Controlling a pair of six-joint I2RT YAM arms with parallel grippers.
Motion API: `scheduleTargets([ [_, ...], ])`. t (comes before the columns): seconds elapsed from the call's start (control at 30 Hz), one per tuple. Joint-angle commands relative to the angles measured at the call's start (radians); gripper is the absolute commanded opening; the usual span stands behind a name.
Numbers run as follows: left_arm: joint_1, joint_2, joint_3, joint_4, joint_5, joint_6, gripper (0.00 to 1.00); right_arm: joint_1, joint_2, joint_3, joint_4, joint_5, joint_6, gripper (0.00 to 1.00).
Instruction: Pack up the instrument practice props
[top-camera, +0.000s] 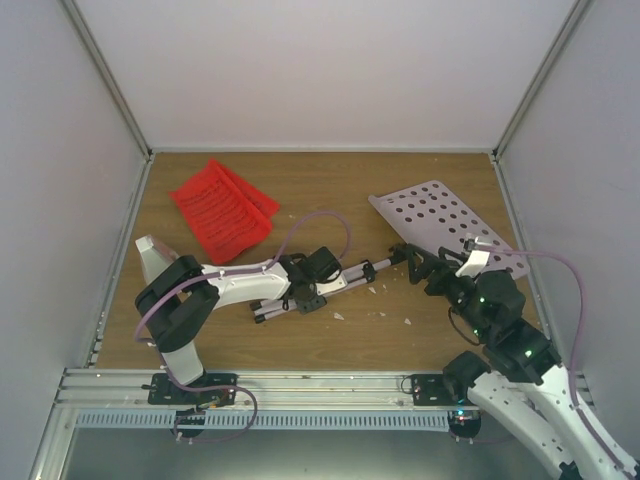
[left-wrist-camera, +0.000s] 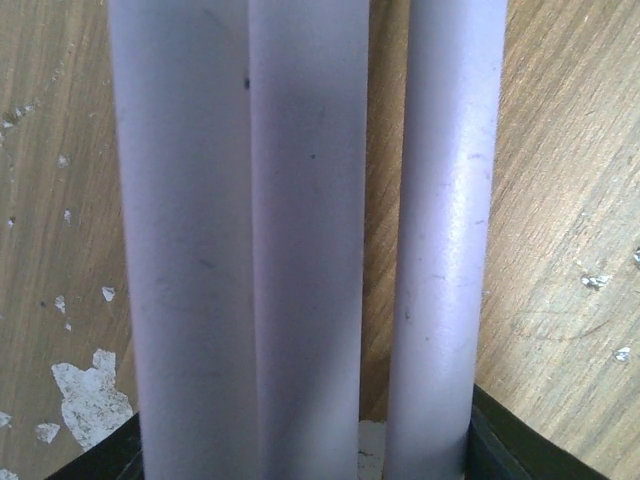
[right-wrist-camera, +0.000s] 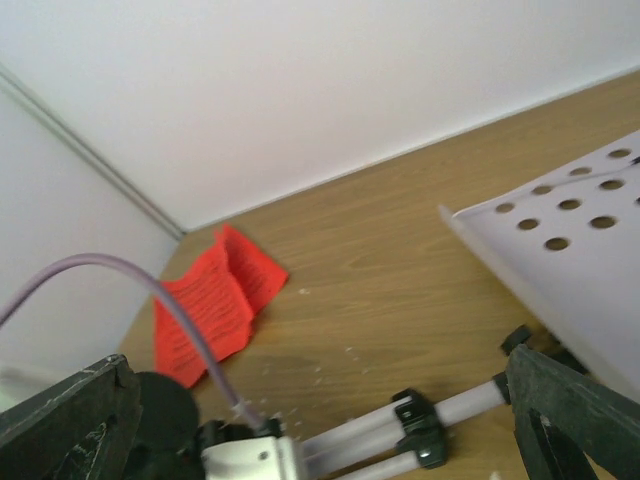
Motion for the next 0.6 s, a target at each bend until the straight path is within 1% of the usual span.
scheduleTargets([
  [0.0,0.024,0.004,-0.003,0.063,0.034,-0.031,0.21,0.007,0.031,0.009,0.029,0.131,-0.116,1.00],
  [0.17,0.024,0.021,-0.003,0.057,0.051,-0.034,0.39,0.007,0.048,0.004,0.048,0.135,-0.135,1.00],
  [0.23,0.024,0.026,0.000,0.055,0.058,-0.034,0.43,0.006,0.045,0.000,0.052,0.132,-0.139,0.99],
  [0.4,0.024,0.037,0.002,0.048,0.068,-0.037,0.56,0.007,0.032,-0.007,0.052,0.139,-0.147,1.00],
  [0.57,0.024,0.020,0.007,0.051,0.090,-0.048,0.82,0.007,0.026,-0.006,0.049,0.152,-0.161,1.00],
])
